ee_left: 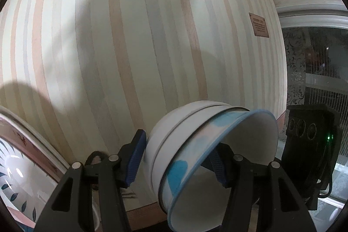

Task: Organize plates and bowls
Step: 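Carry the nested bowls with both grippers over the blue-leaf plate stack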

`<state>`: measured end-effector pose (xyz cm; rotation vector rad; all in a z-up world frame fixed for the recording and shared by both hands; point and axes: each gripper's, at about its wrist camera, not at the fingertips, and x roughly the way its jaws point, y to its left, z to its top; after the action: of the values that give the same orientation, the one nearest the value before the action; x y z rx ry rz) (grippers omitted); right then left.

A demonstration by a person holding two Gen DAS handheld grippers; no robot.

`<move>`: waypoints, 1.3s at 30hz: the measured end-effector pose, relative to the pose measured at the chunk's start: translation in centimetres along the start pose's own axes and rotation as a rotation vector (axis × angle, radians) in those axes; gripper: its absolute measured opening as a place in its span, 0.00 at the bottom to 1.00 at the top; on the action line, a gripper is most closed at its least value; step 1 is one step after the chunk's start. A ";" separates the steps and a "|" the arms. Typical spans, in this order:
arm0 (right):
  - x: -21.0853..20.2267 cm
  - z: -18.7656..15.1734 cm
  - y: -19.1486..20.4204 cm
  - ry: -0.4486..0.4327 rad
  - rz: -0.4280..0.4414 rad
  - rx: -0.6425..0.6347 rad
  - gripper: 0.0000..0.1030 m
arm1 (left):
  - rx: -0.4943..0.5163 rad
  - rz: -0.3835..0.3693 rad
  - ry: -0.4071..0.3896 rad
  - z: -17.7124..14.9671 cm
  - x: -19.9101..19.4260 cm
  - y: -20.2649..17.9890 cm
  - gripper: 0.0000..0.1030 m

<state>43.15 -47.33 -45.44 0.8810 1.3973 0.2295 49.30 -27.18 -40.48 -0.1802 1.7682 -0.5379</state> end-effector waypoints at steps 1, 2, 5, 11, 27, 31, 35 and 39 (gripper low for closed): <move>0.1 0.0 0.1 0.003 0.001 0.003 0.54 | -0.002 0.002 -0.001 -0.1 -0.2 0.0 0.52; 0.1 -0.1 0.3 0.006 0.001 0.004 0.54 | -0.003 0.003 -0.005 -0.2 -0.4 0.1 0.52; -0.1 -0.1 0.8 0.008 0.010 -0.003 0.53 | -0.001 0.005 -0.027 -0.4 -1.3 0.0 0.52; -1.0 -0.1 2.8 0.009 0.007 -0.056 0.53 | -0.011 -0.002 -0.071 -1.0 -3.7 0.5 0.52; 2.5 -1.0 14.1 0.114 0.044 -0.253 0.53 | -0.206 -0.009 -0.235 -5.7 -12.3 10.0 0.52; 5.1 -2.1 16.8 0.165 0.051 -0.309 0.53 | -0.279 -0.009 -0.263 -7.3 -12.9 13.0 0.52; 8.1 -3.9 18.9 0.214 0.053 -0.355 0.53 | -0.343 -0.013 -0.280 -8.7 -13.0 15.7 0.52; 10.4 -4.7 20.0 0.250 0.047 -0.378 0.53 | -0.381 -0.021 -0.285 -9.4 -12.5 17.5 0.52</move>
<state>47.97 -25.48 -39.90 0.5836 1.4989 0.6356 46.52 -4.37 -35.68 -0.5159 1.5739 -0.1730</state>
